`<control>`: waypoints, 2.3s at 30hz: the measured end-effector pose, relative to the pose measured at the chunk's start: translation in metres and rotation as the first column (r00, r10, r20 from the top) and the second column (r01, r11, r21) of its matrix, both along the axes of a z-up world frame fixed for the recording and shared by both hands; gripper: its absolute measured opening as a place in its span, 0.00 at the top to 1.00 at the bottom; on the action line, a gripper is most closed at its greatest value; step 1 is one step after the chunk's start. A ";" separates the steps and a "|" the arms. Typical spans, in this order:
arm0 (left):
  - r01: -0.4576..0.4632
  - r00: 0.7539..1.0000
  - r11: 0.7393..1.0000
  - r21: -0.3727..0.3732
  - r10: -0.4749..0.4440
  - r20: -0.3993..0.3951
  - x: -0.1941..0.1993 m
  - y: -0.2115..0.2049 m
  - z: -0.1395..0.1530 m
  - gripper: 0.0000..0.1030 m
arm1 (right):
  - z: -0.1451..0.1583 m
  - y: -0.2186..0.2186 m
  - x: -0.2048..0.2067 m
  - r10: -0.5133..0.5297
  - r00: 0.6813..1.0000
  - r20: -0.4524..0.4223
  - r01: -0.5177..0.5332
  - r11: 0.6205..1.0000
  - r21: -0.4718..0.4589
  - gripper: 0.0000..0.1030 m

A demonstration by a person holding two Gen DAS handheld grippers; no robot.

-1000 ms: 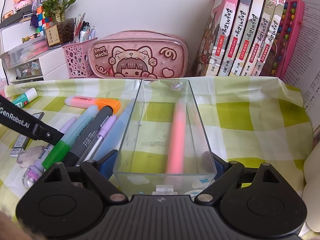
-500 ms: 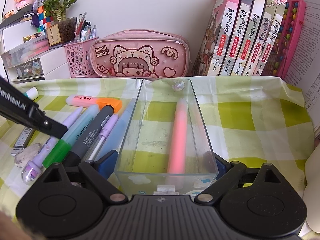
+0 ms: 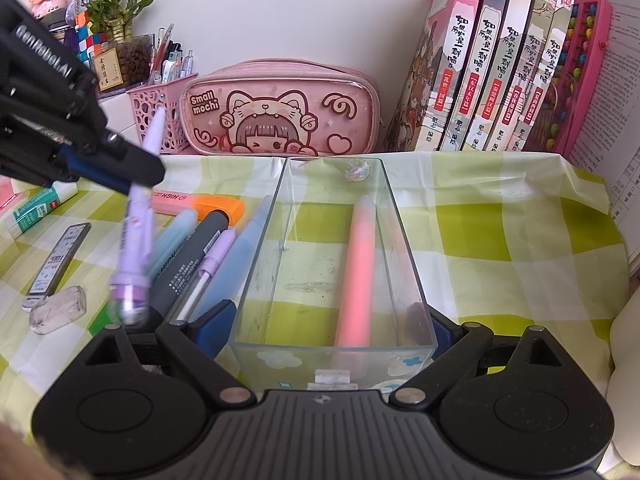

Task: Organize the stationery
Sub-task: 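Lift the lavender pen with the left gripper over the clear box, then lower the lavender pen into the box beside the pink highlighter, open left gripper, then withdraw the left tool back toward the remaining pens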

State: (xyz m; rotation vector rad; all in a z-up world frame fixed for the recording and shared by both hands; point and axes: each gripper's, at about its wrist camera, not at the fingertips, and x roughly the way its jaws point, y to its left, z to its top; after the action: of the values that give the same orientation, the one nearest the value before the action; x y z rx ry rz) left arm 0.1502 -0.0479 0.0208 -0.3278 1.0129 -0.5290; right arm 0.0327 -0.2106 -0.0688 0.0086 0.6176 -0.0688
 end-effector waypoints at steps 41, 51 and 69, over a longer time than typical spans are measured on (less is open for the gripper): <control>0.154 0.988 0.987 0.043 -0.153 -0.015 0.001 -0.081 -0.001 0.58 | 0.000 0.001 0.000 0.001 1.000 0.001 -0.001 1.000 -0.001 0.09; 0.113 0.992 0.990 0.082 -0.117 0.049 -0.010 -0.049 0.009 0.40 | 0.000 0.001 0.000 0.001 1.000 0.002 -0.001 1.000 0.000 0.09; -0.002 0.990 0.967 0.255 -0.033 0.134 -0.034 0.015 -0.015 0.24 | 0.000 0.003 0.000 0.003 1.000 0.000 -0.003 1.000 0.001 0.05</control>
State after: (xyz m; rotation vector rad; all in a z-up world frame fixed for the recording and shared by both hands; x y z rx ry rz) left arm 0.1166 -0.0324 0.0059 -0.0540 0.9375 -0.4234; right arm 0.0329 -0.2073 -0.0689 0.0083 0.6181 -0.0660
